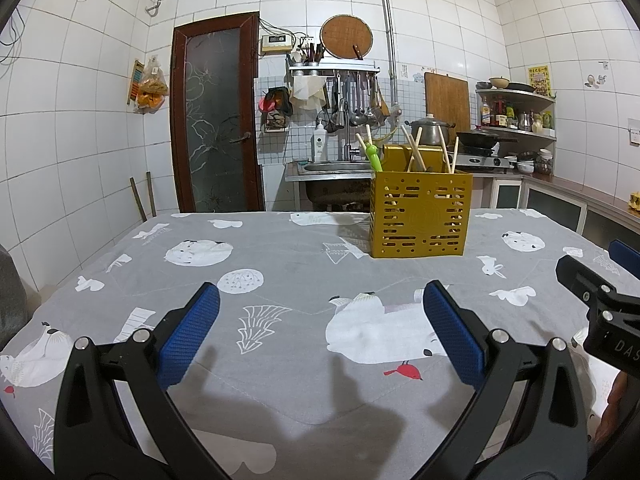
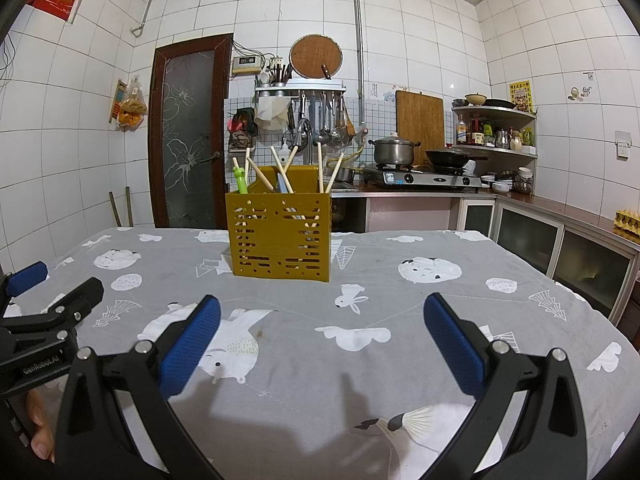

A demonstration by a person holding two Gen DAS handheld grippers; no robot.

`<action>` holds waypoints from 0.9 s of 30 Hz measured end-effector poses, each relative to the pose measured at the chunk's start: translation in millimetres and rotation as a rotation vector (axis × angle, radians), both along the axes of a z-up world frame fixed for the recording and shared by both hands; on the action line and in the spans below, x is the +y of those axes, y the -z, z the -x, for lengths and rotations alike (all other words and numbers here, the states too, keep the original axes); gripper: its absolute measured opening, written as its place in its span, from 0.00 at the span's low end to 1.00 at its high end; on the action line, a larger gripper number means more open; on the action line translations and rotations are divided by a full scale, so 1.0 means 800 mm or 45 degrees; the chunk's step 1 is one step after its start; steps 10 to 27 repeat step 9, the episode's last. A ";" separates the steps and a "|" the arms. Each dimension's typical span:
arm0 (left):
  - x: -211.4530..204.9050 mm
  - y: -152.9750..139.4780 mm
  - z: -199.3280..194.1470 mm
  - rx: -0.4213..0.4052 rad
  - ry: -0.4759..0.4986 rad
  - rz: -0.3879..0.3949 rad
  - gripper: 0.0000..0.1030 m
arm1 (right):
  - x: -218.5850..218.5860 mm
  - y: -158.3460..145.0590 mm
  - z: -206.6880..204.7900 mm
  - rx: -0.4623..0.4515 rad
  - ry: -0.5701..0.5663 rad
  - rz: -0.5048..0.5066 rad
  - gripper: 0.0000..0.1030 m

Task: Organize utensils

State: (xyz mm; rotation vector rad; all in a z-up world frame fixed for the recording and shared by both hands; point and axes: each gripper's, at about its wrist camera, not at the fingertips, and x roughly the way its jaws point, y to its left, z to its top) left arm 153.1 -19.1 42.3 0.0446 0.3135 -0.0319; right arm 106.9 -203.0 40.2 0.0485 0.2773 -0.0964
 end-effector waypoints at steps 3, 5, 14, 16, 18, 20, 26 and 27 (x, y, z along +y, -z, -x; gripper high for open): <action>-0.002 -0.001 0.002 -0.008 -0.002 -0.005 0.95 | 0.000 0.000 0.000 0.000 0.000 0.000 0.96; -0.002 -0.002 0.002 -0.008 -0.002 -0.005 0.95 | 0.000 0.000 0.000 0.000 0.000 0.000 0.96; -0.002 -0.003 0.002 -0.002 -0.004 -0.001 0.95 | 0.000 0.000 0.000 -0.001 0.000 0.000 0.96; -0.002 -0.003 0.002 -0.002 -0.004 -0.001 0.95 | 0.000 0.000 0.000 -0.001 0.000 0.000 0.96; -0.002 -0.003 0.002 -0.002 -0.004 -0.001 0.95 | 0.000 0.000 0.000 -0.001 0.000 0.000 0.96; -0.002 -0.003 0.002 -0.002 -0.004 -0.001 0.95 | 0.000 0.000 0.000 -0.001 0.000 0.000 0.96; -0.002 -0.003 0.002 -0.002 -0.004 -0.001 0.95 | 0.000 0.000 0.000 -0.001 0.000 0.000 0.96; -0.002 -0.003 0.002 -0.002 -0.004 -0.001 0.95 | 0.000 0.000 0.000 -0.001 0.000 0.000 0.96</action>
